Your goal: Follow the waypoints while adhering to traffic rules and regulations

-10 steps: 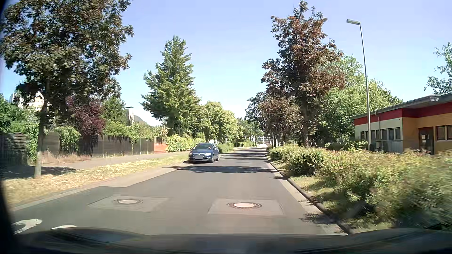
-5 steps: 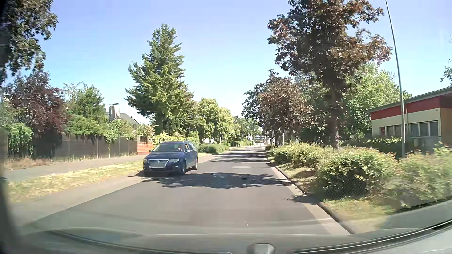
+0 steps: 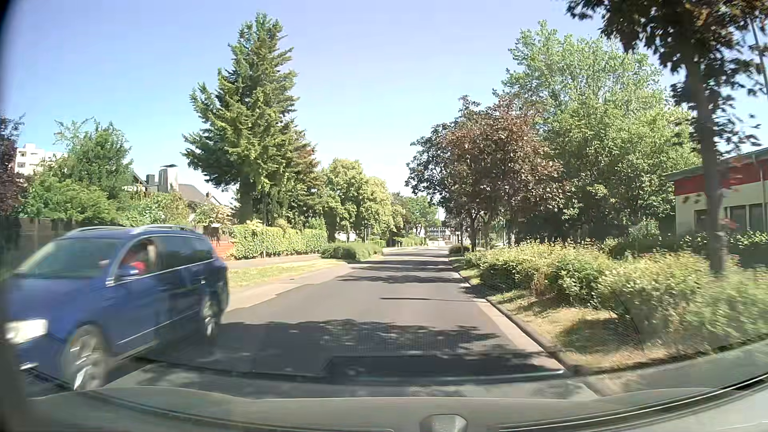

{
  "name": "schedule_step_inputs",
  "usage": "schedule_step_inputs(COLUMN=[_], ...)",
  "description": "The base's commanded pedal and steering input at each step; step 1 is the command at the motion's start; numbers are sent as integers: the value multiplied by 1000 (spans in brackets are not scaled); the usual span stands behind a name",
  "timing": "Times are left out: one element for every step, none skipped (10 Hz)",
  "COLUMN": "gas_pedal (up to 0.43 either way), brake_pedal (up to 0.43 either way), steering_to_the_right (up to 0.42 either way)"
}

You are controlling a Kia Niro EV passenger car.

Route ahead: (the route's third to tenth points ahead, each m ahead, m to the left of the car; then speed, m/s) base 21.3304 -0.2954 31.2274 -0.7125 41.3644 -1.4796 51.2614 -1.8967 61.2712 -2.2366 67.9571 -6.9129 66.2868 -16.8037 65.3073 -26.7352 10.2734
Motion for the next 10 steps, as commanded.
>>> schedule_step_inputs(gas_pedal=[47,47,47,47,47,47,47,47,47,47], brake_pedal=[30,30,30,30,30,30,30,30,30,30], steering_to_the_right=[11,11,11,11,11,11,10,10,8,8])
